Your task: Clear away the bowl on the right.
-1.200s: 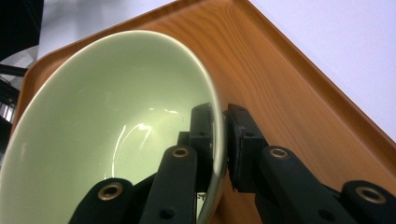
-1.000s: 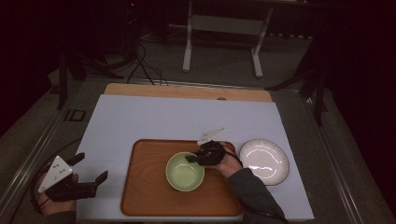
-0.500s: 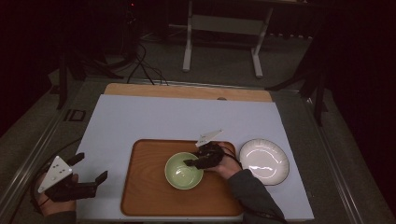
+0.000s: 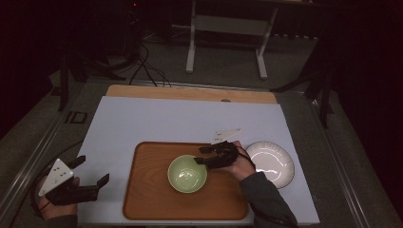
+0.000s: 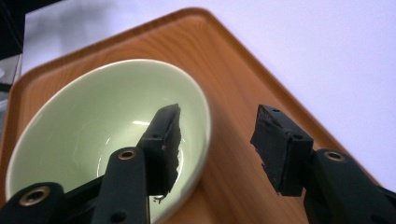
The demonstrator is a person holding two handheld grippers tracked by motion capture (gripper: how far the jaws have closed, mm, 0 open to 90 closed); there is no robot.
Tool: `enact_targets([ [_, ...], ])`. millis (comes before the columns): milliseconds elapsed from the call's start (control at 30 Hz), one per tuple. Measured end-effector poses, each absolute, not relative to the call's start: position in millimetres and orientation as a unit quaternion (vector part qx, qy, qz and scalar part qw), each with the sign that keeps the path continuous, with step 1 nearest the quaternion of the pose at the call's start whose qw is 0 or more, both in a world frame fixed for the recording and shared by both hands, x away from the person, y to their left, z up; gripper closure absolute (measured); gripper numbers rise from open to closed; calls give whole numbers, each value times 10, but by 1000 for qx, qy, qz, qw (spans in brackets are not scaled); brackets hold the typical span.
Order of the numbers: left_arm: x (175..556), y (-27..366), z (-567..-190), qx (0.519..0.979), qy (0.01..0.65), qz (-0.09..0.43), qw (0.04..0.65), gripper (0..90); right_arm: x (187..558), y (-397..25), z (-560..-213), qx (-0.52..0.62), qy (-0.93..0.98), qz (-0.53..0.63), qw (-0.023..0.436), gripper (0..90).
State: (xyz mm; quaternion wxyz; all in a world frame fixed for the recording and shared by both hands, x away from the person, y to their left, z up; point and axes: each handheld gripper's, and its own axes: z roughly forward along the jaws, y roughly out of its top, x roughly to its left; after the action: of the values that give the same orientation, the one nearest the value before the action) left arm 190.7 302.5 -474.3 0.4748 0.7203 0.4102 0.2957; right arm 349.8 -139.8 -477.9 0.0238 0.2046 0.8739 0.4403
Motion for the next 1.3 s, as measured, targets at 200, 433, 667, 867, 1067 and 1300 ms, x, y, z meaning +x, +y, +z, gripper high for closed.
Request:
enact_targets([
  [200,1905,3025,-4744,720,411,296,475,12,3473,-1617,-4686,224,859,459,47,487],
  [433,1905,3021,-4747,721,411,295,474,12,3432,-1906,-4632,256,841,471,73,484],
  [667,1913,3025,-4755,720,415,293,472,12,3338,-2279,-4609,291,819,484,98,478],
  [867,1927,3014,-4768,723,416,291,469,12,3197,-2618,-4645,325,795,501,107,461],
  [1067,1945,3026,-4790,722,422,287,468,12,3046,-3011,-4692,367,778,486,156,459],
  [1300,1996,3030,-4853,728,432,275,456,12,2963,-3214,-4768,383,774,462,200,437],
])
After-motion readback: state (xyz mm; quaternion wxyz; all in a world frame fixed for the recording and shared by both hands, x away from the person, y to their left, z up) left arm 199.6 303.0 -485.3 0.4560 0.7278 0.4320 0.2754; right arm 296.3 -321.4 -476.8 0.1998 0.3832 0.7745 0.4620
